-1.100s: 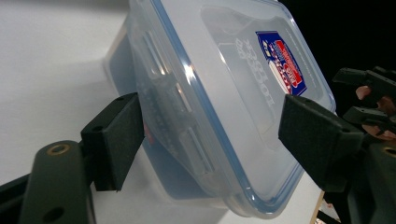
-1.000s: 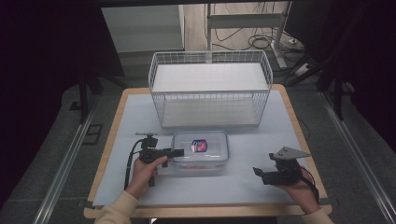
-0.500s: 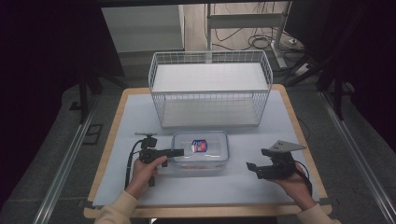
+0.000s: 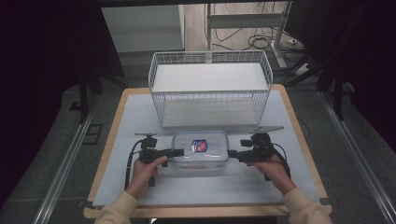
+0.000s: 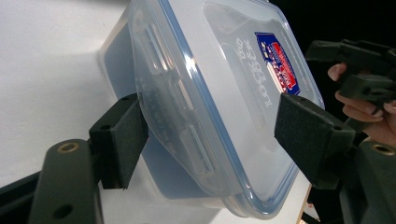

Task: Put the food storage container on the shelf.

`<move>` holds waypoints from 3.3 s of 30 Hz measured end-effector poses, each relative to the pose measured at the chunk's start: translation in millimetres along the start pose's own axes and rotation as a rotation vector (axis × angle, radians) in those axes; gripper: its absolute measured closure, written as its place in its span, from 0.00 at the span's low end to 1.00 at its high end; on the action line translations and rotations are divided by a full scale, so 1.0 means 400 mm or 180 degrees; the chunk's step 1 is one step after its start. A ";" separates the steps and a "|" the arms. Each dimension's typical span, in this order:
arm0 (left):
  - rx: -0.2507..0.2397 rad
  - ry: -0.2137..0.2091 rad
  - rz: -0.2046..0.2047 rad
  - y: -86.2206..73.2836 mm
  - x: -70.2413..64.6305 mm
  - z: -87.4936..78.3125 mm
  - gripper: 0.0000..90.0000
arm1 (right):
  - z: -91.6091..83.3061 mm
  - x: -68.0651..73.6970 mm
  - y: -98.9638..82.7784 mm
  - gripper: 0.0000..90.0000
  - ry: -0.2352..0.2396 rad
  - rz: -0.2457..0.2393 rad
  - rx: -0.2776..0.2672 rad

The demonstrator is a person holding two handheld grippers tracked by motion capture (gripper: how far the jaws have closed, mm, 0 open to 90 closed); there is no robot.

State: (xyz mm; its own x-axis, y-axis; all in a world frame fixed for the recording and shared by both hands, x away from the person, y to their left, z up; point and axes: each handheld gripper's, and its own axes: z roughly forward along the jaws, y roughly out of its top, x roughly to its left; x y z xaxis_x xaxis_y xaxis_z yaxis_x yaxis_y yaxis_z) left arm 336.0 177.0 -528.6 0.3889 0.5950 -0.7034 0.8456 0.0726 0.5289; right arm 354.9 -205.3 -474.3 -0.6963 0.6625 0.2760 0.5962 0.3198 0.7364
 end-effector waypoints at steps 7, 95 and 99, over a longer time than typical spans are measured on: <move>-0.0001 -0.0005 0.0003 0.000 0.001 0.000 0.29 | 0.035 -0.003 0.019 0.17 0.0024 0.0126 0.0019; -0.0415 0.0234 0.0400 -0.076 -0.084 -0.045 0.46 | 0.005 0.022 -0.042 0.58 0.0519 0.0585 -0.0230; -0.0442 0.0251 0.0411 -0.071 -0.088 -0.046 0.46 | 0.004 0.023 -0.040 0.58 0.0517 0.0594 -0.0266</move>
State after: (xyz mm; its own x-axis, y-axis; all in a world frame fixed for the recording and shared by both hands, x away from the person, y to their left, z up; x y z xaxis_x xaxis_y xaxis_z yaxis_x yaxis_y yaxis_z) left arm 291.4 168.7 -510.2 0.4564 0.6669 -0.5890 0.7298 0.0981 0.6766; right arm 339.6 -203.1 -484.7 -0.6365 0.5851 0.5025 0.6900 0.1409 0.7100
